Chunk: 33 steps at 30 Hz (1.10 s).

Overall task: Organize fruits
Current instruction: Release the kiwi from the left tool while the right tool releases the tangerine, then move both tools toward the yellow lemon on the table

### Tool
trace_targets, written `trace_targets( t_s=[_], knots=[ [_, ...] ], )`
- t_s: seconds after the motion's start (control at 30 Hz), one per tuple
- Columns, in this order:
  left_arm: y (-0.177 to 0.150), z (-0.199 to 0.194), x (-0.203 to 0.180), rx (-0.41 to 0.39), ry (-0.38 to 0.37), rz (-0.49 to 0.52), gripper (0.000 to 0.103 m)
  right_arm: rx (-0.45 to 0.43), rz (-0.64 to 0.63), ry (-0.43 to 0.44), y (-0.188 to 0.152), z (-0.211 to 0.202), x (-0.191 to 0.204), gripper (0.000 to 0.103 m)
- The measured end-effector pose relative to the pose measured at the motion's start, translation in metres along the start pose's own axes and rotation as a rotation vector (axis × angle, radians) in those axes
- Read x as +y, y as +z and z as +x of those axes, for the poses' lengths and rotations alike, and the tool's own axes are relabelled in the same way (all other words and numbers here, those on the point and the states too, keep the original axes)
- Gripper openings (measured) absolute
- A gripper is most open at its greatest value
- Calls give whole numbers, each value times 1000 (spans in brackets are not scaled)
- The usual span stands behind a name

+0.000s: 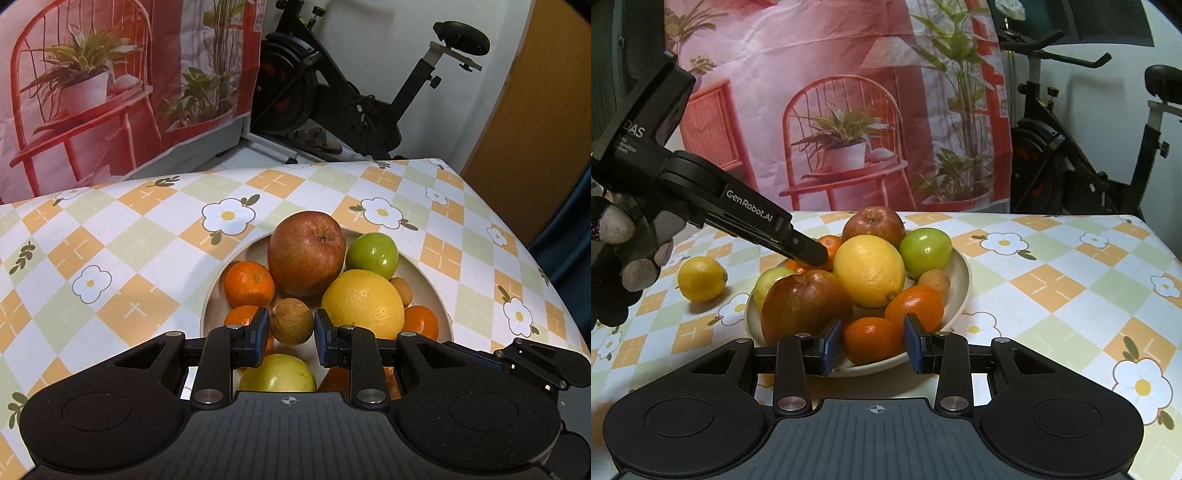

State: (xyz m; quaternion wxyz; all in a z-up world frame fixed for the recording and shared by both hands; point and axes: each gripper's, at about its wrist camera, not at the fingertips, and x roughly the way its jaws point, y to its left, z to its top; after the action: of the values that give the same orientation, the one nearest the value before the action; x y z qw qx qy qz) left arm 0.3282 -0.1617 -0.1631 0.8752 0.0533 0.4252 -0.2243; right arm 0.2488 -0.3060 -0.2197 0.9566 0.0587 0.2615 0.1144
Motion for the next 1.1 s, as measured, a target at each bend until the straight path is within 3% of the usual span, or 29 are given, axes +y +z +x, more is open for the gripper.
trace_targets(
  t_s=[0.6,0.8,1.1],
  knots=[
    [-2,-5,1,-18,21,-20,28,-6,2,4,-2,-1,0,34],
    [-1,-25,16,-50,43,-49,28,-21,19,15,-3,-5,-2,35],
    [-4,-68,58,-104,132,-86,28,-37,68,18,-3,-10,-8,39]
  ],
)
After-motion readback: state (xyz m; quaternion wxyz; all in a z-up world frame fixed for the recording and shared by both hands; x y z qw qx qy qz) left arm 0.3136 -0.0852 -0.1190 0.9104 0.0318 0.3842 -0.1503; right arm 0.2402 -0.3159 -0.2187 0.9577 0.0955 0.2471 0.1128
